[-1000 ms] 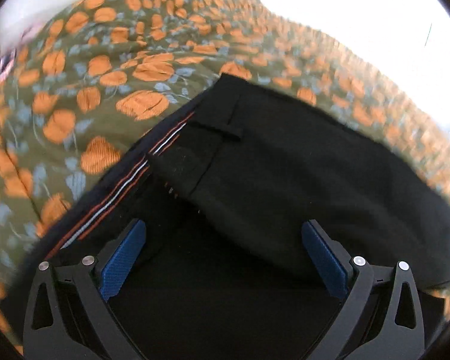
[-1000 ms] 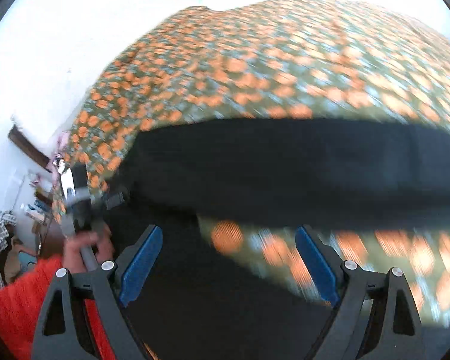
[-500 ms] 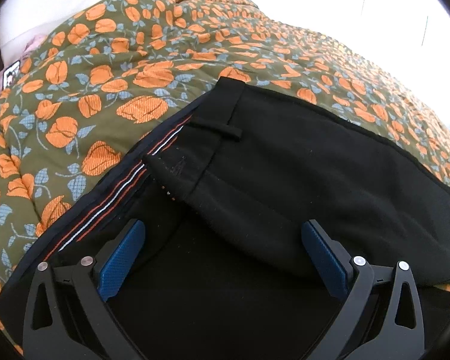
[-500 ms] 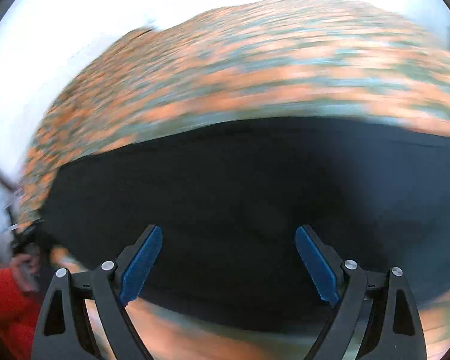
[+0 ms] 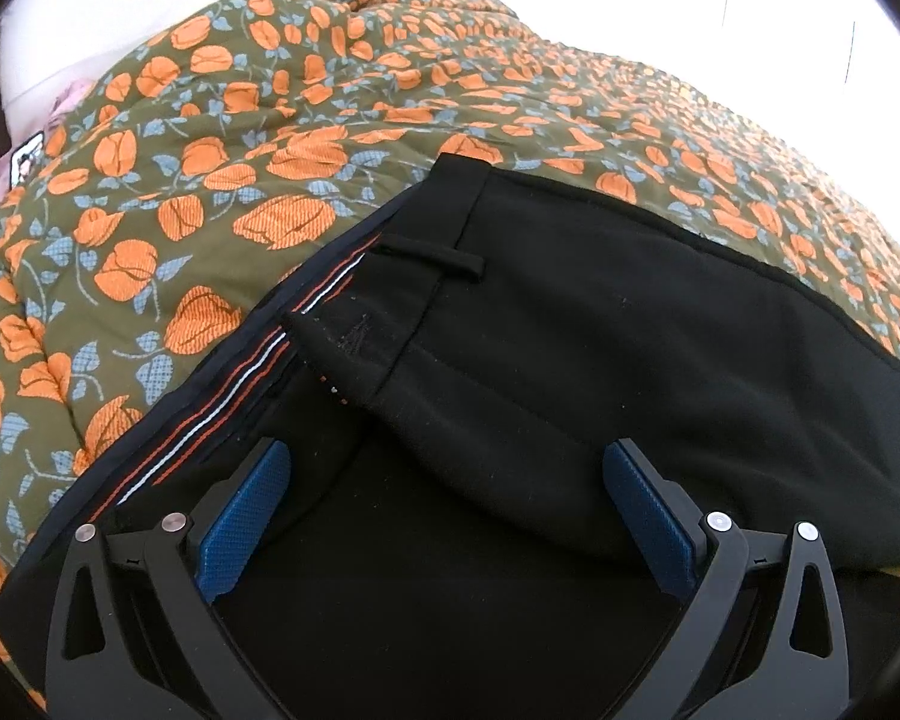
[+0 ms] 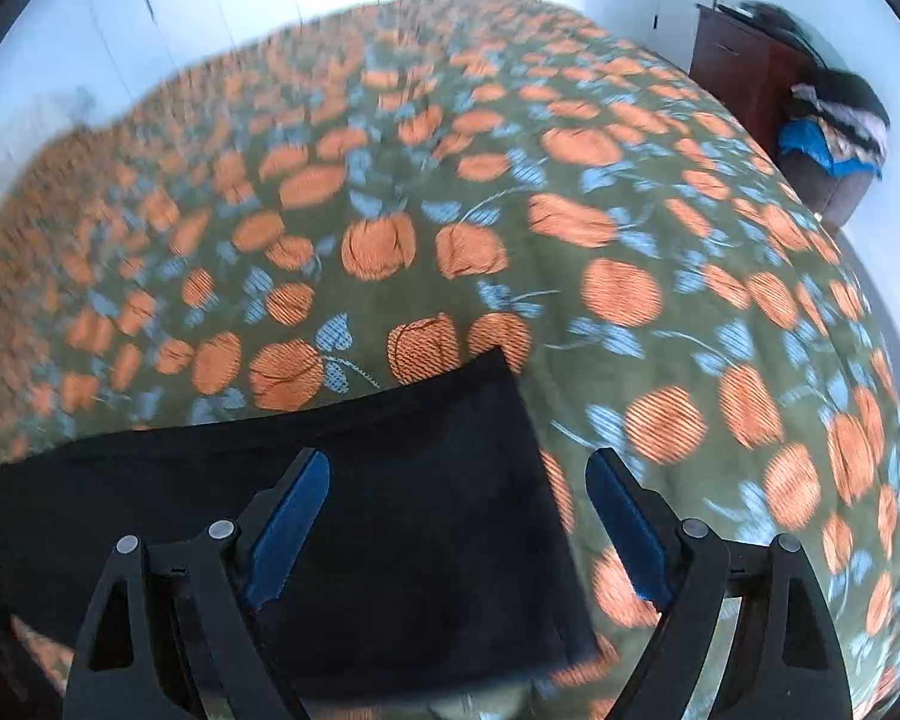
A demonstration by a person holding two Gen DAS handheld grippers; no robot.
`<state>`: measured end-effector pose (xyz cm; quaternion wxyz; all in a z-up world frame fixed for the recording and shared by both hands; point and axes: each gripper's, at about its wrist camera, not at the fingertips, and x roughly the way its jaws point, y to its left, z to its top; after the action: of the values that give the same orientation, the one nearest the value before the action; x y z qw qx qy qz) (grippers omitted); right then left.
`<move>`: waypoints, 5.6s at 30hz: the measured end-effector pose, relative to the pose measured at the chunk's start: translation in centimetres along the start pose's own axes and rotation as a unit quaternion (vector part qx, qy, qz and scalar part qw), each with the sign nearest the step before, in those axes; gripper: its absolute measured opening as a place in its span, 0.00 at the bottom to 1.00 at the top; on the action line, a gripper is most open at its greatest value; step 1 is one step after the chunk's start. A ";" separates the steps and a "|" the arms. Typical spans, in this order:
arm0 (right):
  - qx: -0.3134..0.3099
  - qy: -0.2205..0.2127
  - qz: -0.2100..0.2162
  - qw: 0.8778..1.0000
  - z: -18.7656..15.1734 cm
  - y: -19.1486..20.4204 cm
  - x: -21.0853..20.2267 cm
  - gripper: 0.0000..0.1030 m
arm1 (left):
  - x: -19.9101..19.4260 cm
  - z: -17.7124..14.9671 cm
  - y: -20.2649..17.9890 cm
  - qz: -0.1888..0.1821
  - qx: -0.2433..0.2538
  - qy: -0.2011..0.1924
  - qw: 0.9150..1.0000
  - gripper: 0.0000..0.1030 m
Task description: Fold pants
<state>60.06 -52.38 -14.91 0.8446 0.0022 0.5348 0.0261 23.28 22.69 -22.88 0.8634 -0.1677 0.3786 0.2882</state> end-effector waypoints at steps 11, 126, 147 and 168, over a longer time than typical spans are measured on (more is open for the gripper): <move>-0.024 -0.079 0.007 0.997 -5.8 0.7 -6.3 0.05 | 0.0 0.0 0.0 0.002 0.001 -0.002 1.000 1.00; 0.472 -0.120 0.216 0.846 -37.4 2.3 -15.4 0.64 | -12.4 -13.2 -10.3 -0.117 0.235 0.101 0.960 1.00; 0.181 -0.180 -0.034 0.966 -30.6 9.0 -20.5 0.13 | -12.4 -13.5 -10.4 -0.113 0.237 0.091 0.961 1.00; 0.063 -0.250 -0.013 0.966 -31.4 14.0 -27.4 0.12 | -12.5 -10.1 -10.9 -0.147 0.229 0.144 0.951 0.99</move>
<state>19.40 -40.40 -3.16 0.9497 0.0548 0.3076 -0.0202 17.59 4.49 -19.30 0.8478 -0.0587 0.5259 0.0362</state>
